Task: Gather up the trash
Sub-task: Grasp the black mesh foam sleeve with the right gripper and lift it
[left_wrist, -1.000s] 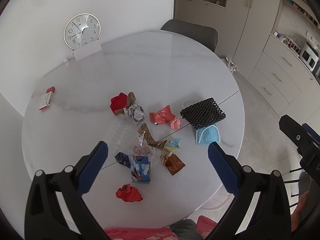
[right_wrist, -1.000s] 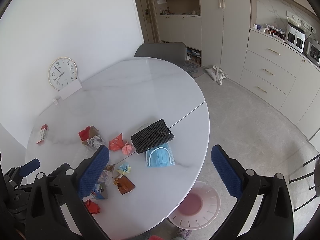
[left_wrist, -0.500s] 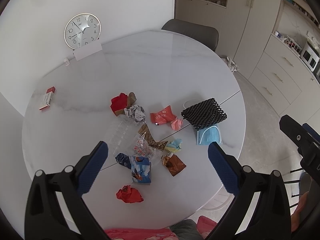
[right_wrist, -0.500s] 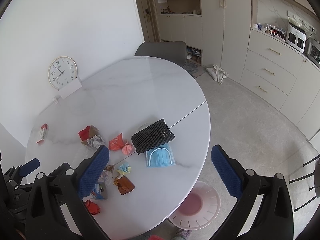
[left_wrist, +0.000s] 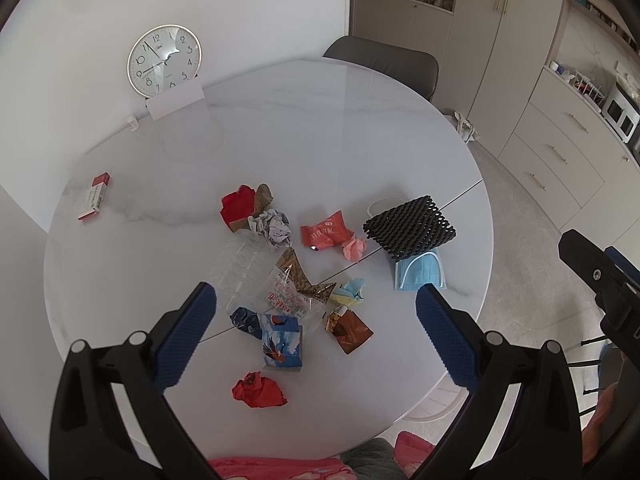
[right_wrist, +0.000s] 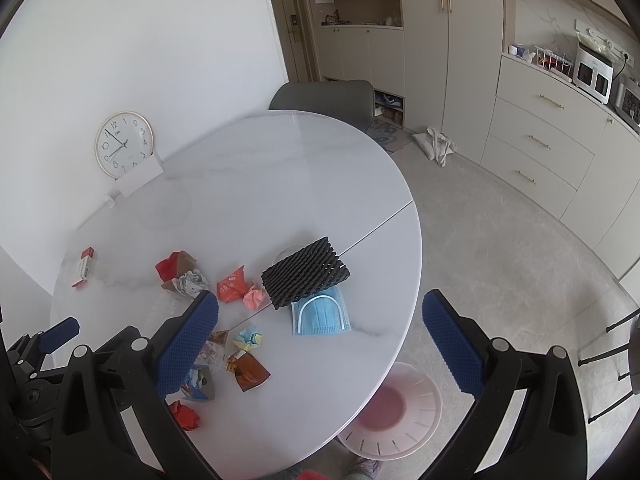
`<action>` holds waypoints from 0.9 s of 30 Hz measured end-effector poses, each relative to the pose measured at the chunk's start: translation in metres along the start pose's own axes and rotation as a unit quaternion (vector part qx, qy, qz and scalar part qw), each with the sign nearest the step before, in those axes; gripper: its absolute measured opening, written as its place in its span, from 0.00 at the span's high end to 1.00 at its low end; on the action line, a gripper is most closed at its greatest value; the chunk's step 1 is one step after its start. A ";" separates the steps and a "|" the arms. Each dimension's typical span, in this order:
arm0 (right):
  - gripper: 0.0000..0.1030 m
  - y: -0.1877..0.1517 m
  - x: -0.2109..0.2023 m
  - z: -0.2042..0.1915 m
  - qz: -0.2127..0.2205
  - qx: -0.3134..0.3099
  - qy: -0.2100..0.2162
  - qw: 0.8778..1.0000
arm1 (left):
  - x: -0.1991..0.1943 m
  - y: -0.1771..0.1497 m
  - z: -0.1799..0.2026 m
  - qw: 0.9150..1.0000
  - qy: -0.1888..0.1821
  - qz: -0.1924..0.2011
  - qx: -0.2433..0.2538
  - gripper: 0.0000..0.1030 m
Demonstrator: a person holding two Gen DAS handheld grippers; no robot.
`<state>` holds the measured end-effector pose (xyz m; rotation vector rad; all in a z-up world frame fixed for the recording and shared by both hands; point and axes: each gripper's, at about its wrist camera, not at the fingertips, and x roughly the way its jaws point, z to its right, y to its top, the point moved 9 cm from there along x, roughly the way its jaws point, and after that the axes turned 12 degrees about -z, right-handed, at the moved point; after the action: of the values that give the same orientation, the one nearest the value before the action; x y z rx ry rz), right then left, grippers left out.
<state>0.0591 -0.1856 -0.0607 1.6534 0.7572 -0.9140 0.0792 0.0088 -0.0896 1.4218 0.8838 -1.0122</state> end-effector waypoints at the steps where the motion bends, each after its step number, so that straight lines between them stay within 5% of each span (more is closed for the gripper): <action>1: 0.02 0.000 0.001 0.000 0.000 0.000 0.000 1.000 | 0.000 0.000 0.000 1.000 0.000 0.000 0.000 0.07; 10: 0.02 0.002 0.024 0.008 -0.009 -0.010 0.003 1.000 | 0.016 0.000 -0.003 1.000 0.006 -0.011 0.008 0.07; 18: 0.02 0.007 0.131 0.038 -0.084 -0.030 0.004 0.996 | 0.045 -0.003 -0.003 0.999 0.025 -0.002 0.049 0.07; 27: 0.34 0.011 0.255 0.049 -0.173 0.035 0.085 0.981 | 0.093 -0.005 0.023 0.996 -0.011 -0.023 0.091 0.07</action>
<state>0.1884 -0.2264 -0.2828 1.7055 1.1674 -1.0582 0.1053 -0.0163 -0.1786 1.5455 0.8293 -1.1654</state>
